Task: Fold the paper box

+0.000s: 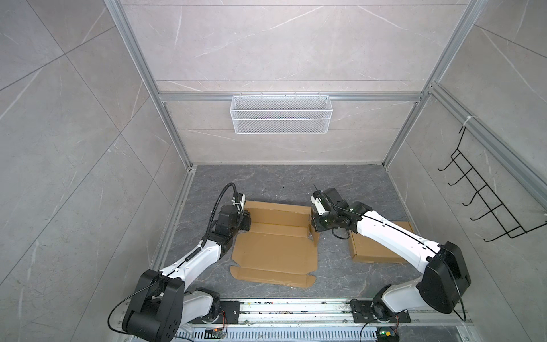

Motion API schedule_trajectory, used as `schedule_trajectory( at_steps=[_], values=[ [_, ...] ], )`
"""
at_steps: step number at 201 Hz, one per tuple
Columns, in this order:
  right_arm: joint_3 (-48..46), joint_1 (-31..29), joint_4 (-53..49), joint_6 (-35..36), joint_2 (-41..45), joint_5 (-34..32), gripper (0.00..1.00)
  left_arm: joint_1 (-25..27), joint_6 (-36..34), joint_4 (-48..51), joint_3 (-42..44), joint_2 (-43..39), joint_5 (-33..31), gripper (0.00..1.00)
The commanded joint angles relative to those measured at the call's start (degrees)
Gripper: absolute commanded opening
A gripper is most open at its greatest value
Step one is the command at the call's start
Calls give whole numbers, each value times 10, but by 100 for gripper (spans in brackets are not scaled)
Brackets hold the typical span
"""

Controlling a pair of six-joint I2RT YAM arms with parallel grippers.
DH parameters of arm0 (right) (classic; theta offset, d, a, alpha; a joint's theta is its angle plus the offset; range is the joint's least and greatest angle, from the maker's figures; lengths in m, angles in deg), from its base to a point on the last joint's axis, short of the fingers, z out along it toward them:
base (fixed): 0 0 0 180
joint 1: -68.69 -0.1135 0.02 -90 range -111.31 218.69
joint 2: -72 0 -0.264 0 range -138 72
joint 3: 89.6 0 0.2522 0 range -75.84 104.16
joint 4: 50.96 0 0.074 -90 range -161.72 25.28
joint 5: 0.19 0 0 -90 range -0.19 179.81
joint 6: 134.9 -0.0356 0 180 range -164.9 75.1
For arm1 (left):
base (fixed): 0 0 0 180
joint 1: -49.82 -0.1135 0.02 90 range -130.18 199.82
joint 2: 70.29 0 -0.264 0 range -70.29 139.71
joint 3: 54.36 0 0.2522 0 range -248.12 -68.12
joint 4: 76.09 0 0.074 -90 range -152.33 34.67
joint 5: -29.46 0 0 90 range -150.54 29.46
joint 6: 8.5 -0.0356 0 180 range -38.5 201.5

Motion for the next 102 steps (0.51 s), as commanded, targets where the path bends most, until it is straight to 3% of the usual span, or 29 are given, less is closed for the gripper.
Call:
schedule_trajectory(
  at_steps=[1,62,102],
  values=[
    [-5,3,-5,-11,29,76,31,3,8,-43,3,-11,14,0],
    [-98,54,112,-25,105,284,53,3,11,-39,12,-8,-1,0],
    [-130,66,156,-1,107,330,61,3,11,-37,6,3,2,0]
  ],
)
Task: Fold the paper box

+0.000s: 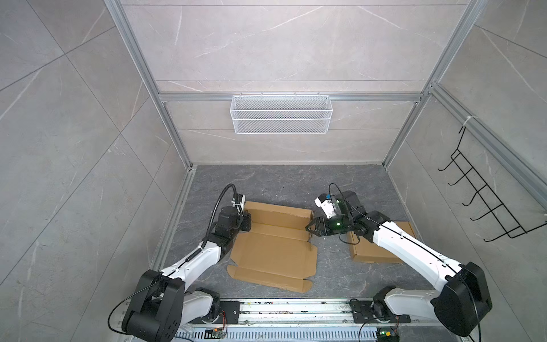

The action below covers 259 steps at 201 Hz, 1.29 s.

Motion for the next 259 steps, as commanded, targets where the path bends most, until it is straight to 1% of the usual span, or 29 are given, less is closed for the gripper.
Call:
schedule_trajectory(
  at_steps=[1,17,37,53,106,126,143,155,169,175,181,192,202,222,239,259],
  values=[
    [-23,2,50,18,7,66,61,3,9,-20,-4,4,1,0],
    [-37,16,62,26,18,77,62,2,8,-12,-7,3,-3,0],
    [-70,51,115,3,51,114,63,2,5,-4,-9,-3,-9,0],
    [-74,70,128,-4,64,132,64,2,3,-1,-9,-3,-13,0],
    [-27,141,66,24,87,152,65,2,-1,-3,-10,2,-11,0],
    [-1,165,34,41,85,148,65,2,-2,-2,-10,2,-11,0],
    [15,198,29,39,85,141,65,2,-2,-2,-8,1,-11,0],
    [27,227,24,33,83,106,65,3,-3,-2,-7,0,-10,0],
    [47,254,-2,43,76,22,64,2,-2,-2,-7,-2,-11,0],
    [58,258,-14,61,69,-12,63,2,-2,-2,-6,-1,-10,0],
    [66,259,-26,88,59,-62,62,2,-1,-3,-6,0,-9,0],
    [78,259,-40,129,30,-110,60,2,-1,-5,-7,1,-8,0],
    [91,256,-61,160,-1,-130,59,2,-1,-5,-8,3,-9,0],
    [92,241,-76,196,-54,-158,57,2,0,-5,-10,4,-7,0],
    [75,213,-70,221,-61,-188,57,2,2,-1,-11,1,-8,0],
    [54,175,-57,251,-54,-177,57,2,3,-1,-10,1,-10,0]
  ],
)
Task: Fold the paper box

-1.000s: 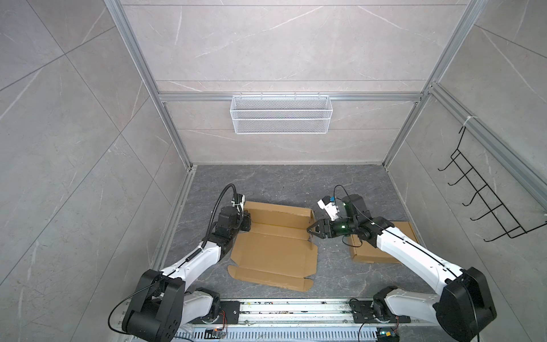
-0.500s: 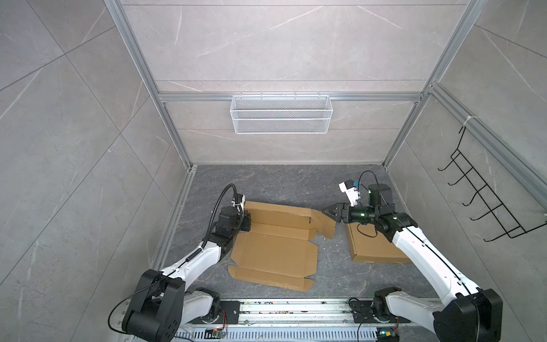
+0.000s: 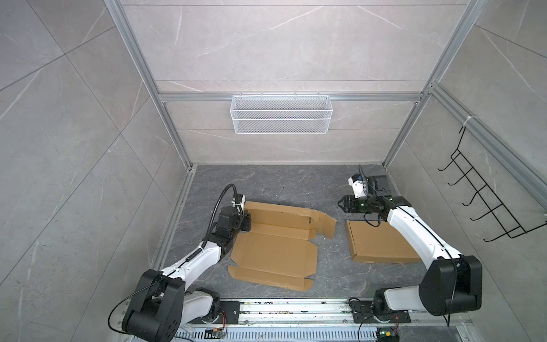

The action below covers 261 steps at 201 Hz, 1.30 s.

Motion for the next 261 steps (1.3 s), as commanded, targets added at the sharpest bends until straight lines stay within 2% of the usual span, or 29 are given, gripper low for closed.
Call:
schedule_trajectory(
  at_steps=[1,39,78,100,135,171,192,228,261],
  values=[
    [-19,-43,-14,68,12,-30,57,1,4,-2,-10,-1,0,0],
    [-37,-122,-61,139,25,-13,57,1,6,0,-14,3,-1,0],
    [-28,-182,-91,164,39,22,57,1,7,-2,-13,2,-1,0],
    [-14,-217,-84,155,23,16,58,1,9,-2,-12,2,-1,0],
    [-30,-246,-3,96,6,-8,60,1,16,-2,-10,0,3,0],
    [-97,-267,180,15,19,-94,61,1,19,-9,-9,5,6,0],
    [-133,-296,282,15,7,-169,59,1,21,-11,-12,8,11,0],
    [-144,-349,368,40,-40,-323,53,1,26,-6,-12,7,12,0],
    [-146,-356,409,26,-74,-392,46,1,31,-6,-13,10,14,0]
  ],
)
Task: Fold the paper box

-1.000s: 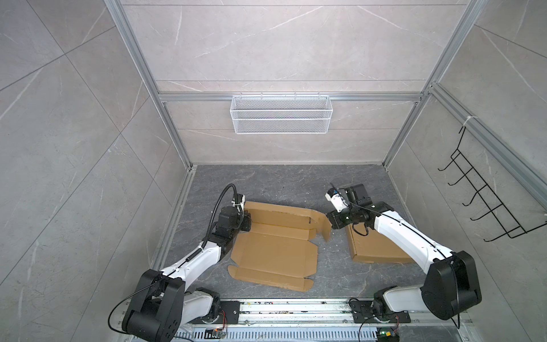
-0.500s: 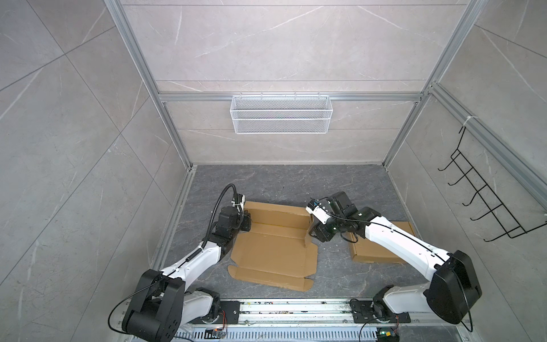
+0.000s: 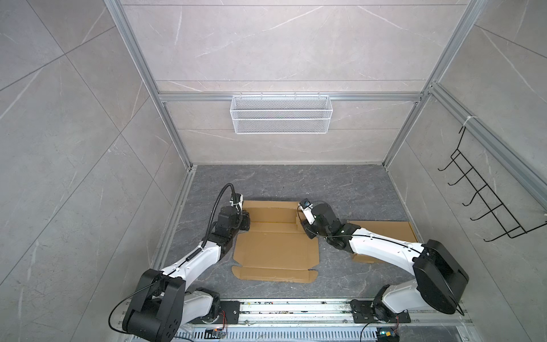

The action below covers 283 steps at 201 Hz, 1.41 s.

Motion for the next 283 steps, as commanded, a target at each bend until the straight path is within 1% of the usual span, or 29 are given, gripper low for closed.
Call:
schedule_trajectory(
  at_steps=[1,14,28,38,63,92,113,135,173,191,202,222,229,244,252,278,283],
  values=[
    [-1,-7,77,-14,-25,-91,46,4,14,-4,-13,7,21,0],
    [-2,-10,90,-17,-33,-99,42,4,14,-4,-14,7,23,0],
    [1,-13,96,-30,-42,-127,35,4,16,-4,-16,9,22,0],
    [3,-15,98,-39,-48,-150,32,4,17,-2,-19,11,23,0],
    [16,-17,82,-75,-65,-198,24,4,26,-2,-24,14,24,0],
    [42,-23,39,-120,-87,-255,12,4,54,-14,-24,15,24,0],
    [66,-39,-8,-150,-107,-345,0,6,80,-33,-18,20,30,0],
    [91,-43,-73,-203,-122,-387,0,8,88,-33,-17,20,24,0],
    [92,-43,-83,-229,-121,-364,0,8,83,-25,-20,14,20,0],
    [91,-43,-79,-239,-113,-341,13,8,81,-22,-21,13,21,0],
    [86,-43,-68,-243,-107,-329,19,8,80,-22,-21,13,21,0],
    [85,-43,-49,-241,-108,-311,24,8,75,-22,-21,14,18,0],
    [85,-42,-44,-236,-114,-304,22,8,71,-22,-22,15,16,0],
    [88,-41,-43,-234,-132,-301,5,7,65,-22,-22,19,8,0],
    [87,-39,-43,-238,-139,-295,0,8,64,-21,-21,21,4,0],
    [81,-39,-38,-245,-137,-279,0,8,63,-22,-21,21,0,0],
    [81,-39,-38,-243,-134,-275,3,8,63,-22,-21,21,-2,0]
  ],
)
